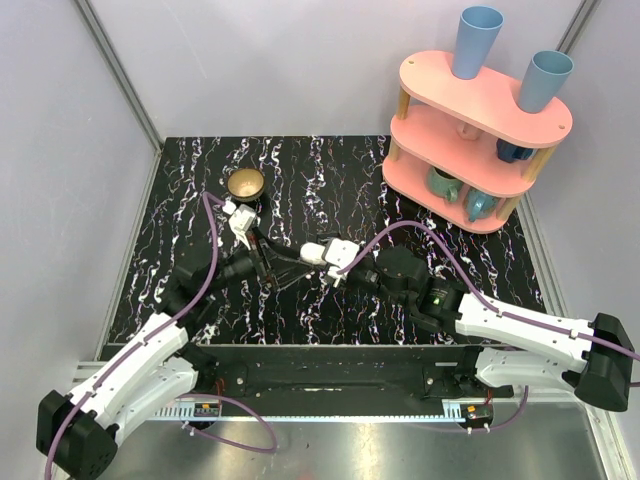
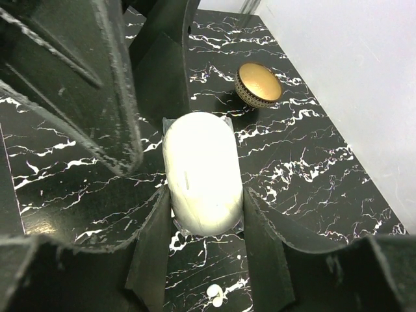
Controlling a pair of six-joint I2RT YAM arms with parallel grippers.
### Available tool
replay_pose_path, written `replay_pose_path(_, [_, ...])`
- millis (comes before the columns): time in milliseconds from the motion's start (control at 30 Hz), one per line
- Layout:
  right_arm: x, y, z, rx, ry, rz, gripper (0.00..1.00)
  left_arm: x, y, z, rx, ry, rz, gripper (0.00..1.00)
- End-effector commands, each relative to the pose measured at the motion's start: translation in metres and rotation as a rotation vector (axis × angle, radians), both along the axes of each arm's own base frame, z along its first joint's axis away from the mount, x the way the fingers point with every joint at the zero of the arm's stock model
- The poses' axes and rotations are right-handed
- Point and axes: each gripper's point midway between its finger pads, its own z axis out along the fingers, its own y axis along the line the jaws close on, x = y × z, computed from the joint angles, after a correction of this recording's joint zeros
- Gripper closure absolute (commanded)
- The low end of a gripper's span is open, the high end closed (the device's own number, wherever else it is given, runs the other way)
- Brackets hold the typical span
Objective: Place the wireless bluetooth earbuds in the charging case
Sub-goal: Pass from the right arm to the left
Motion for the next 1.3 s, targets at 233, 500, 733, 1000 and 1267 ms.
replay_pose_path(233, [-0.010,0.003,0.026,0.085,-0.030,0.035,0.83,0.011,-0.012,0.035,-0.076,-0.082,0.003,0.35])
replay_pose_path(500, [-0.011,0.003,0.027,0.084,-0.033,0.038,0.83,0.008,-0.016,0.035,-0.076,-0.080,-0.017,0.50])
replay_pose_path(733, [-0.012,0.004,0.029,0.090,-0.037,0.043,0.83,0.002,-0.020,0.036,-0.073,-0.088,-0.044,0.64])
replay_pose_path(1000, [-0.014,0.005,0.025,0.077,-0.032,0.048,0.83,0.000,-0.021,0.038,-0.077,-0.097,-0.050,0.64])
replay_pose_path(1267, [-0.014,0.006,0.021,0.051,-0.034,0.052,0.83,-0.001,-0.022,0.037,-0.075,-0.093,-0.054,0.60])
